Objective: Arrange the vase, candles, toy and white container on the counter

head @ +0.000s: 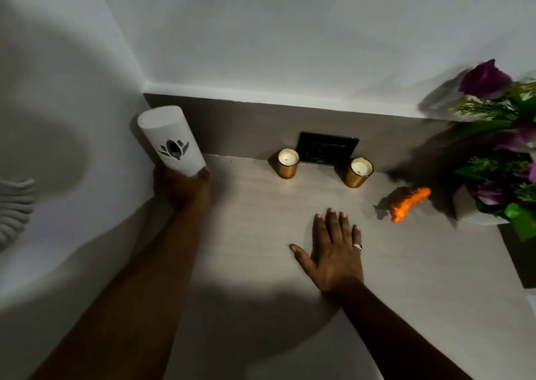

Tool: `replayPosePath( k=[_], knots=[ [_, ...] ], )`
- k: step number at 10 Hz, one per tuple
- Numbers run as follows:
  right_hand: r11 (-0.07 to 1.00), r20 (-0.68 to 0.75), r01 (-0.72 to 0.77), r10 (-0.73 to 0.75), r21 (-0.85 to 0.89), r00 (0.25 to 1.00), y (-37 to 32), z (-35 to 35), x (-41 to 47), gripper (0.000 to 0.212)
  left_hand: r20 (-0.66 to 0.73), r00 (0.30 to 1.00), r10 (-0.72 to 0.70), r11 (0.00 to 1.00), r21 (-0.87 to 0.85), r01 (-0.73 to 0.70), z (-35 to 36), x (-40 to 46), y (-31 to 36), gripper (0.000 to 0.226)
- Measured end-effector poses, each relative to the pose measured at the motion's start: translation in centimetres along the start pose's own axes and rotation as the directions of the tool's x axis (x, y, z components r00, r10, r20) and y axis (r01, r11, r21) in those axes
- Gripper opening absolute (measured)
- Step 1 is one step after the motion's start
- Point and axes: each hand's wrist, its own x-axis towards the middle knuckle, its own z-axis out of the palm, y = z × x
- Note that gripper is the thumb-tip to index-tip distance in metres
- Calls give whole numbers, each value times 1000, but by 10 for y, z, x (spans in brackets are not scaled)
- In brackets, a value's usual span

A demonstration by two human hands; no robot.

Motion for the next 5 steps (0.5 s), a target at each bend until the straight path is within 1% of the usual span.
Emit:
replayPosePath(
  k=[1, 2, 3, 4, 5],
  knots=[
    [1000, -4, 0, 0, 2, 1000, 0, 1, 0, 95, 2, 1000, -31, 999, 37, 31, 5, 18, 1, 94],
    [1000, -1, -12, 12, -5, 1000, 0, 3, 0, 94, 26, 999, -34, 997, 77, 32, 7, 29, 0, 95],
    [1000, -8, -21, 21, 2, 1000, 0, 4, 1, 94, 42, 999, -6, 991, 133, 1, 10, 24, -9, 94],
    [998, 11, -25, 24, 52, 1000, -1, 0, -2, 97, 102, 995, 9, 964, 263, -36, -1, -4, -19, 95],
    [945, -65, -87, 113, 316, 991, -6, -27, 1, 96, 247, 955, 167, 910, 335, -245, -15, -59, -44, 91]
  ],
)
